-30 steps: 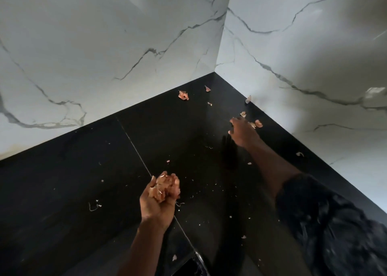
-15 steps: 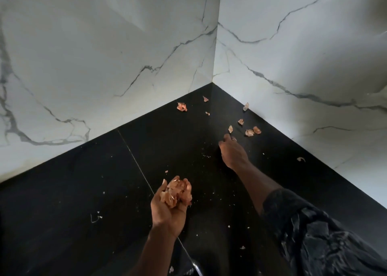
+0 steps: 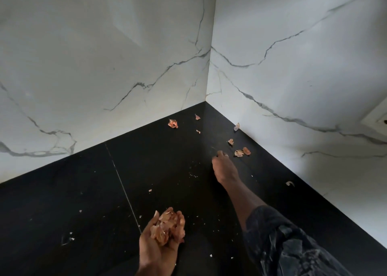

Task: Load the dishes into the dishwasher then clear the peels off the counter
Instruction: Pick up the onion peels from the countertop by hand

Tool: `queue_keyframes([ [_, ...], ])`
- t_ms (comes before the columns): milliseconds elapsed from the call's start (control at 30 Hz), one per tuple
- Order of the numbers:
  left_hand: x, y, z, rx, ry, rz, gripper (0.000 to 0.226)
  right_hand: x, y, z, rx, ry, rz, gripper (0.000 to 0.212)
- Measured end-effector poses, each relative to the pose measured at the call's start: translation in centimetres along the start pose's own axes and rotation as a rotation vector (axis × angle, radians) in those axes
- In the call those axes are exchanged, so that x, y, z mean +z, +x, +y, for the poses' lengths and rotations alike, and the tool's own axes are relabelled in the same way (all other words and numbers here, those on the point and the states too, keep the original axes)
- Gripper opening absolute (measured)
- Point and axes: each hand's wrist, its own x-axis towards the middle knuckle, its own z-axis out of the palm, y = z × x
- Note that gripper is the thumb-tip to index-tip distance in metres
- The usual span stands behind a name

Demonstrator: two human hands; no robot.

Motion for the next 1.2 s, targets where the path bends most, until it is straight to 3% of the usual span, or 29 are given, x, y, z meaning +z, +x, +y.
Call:
queue_keyframes([
  [233,1.2,0.6,-0.7,-0.02,0.007,-0.002,0.044,0.7,-8.2,-2.8,-0.113,0.129,0.082,0.016],
  [500,1.9,0.9,0.6,-0.029,0.051,0.057,0.045,-2.8,-14.4,-7.6,0.194,0.623,0.233,0.018],
  [667,3.0,1.2,1.0,-0.09,0.088,0.041,0.043,-7.5,-17.5,-10.9,0.105,0.599,0.199,0.023],
  [933,4.0,1.9,0.8,-0.19,0.122,-0.057,0.04,-8.8,-19.2,-14.1,-0.034,0.249,0.028,0.025],
  [1200,4.5,3.7,0.6,-0.266,0.043,-0.066,0.04,-10.0,-18.4,-13.5,0.048,0.384,0.13,0.016],
])
